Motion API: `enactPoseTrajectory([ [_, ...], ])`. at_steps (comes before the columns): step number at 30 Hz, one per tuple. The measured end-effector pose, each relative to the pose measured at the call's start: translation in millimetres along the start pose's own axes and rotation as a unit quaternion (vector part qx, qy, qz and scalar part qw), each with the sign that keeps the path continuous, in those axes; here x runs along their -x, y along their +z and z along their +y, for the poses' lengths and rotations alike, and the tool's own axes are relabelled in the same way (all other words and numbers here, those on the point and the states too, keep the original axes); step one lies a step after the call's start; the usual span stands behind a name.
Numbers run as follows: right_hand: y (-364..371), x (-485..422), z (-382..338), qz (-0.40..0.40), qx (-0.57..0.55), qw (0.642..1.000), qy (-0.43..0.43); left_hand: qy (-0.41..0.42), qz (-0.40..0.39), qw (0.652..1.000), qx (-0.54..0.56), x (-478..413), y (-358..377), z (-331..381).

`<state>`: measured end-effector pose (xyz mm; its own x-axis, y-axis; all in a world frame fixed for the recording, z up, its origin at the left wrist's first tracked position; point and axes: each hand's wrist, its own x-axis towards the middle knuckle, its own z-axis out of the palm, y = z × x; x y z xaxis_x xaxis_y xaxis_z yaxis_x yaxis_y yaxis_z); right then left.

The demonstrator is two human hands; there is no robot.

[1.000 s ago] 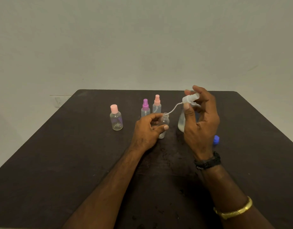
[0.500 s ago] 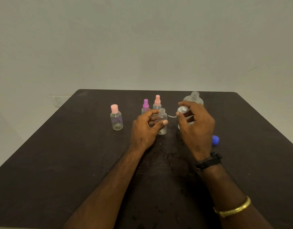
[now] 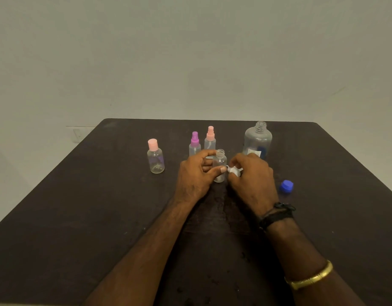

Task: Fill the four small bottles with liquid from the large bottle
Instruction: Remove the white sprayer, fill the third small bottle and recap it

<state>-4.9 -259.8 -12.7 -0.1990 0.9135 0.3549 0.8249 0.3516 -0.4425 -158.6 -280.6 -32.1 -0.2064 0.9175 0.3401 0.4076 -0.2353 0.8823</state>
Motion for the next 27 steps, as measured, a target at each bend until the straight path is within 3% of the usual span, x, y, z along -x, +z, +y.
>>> enactPoseTrajectory([
  [8, 3.3, 0.6, 1.3, -0.053, 0.041, 0.997, 0.030, -0.020, -0.025, 0.999, -0.011, -0.4, 1.3, -2.3],
  [15, 4.2, 1.8, 3.2, -0.037, 0.057, 0.997, 0.041, -0.015, -0.022, 0.999, -0.036, -1.2, 3.0, -7.0],
  [21, -3.3, -1.4, 6.2, 0.118, -0.020, 0.992, 0.026, -0.017, -0.015, 1.000, -0.017, 0.2, 2.0, -1.2],
  [27, -10.0, -7.3, 11.1, 0.286, -0.137, 0.948, 0.028, -0.005, 0.007, 1.000, -0.008, -0.5, 3.2, 0.4],
])
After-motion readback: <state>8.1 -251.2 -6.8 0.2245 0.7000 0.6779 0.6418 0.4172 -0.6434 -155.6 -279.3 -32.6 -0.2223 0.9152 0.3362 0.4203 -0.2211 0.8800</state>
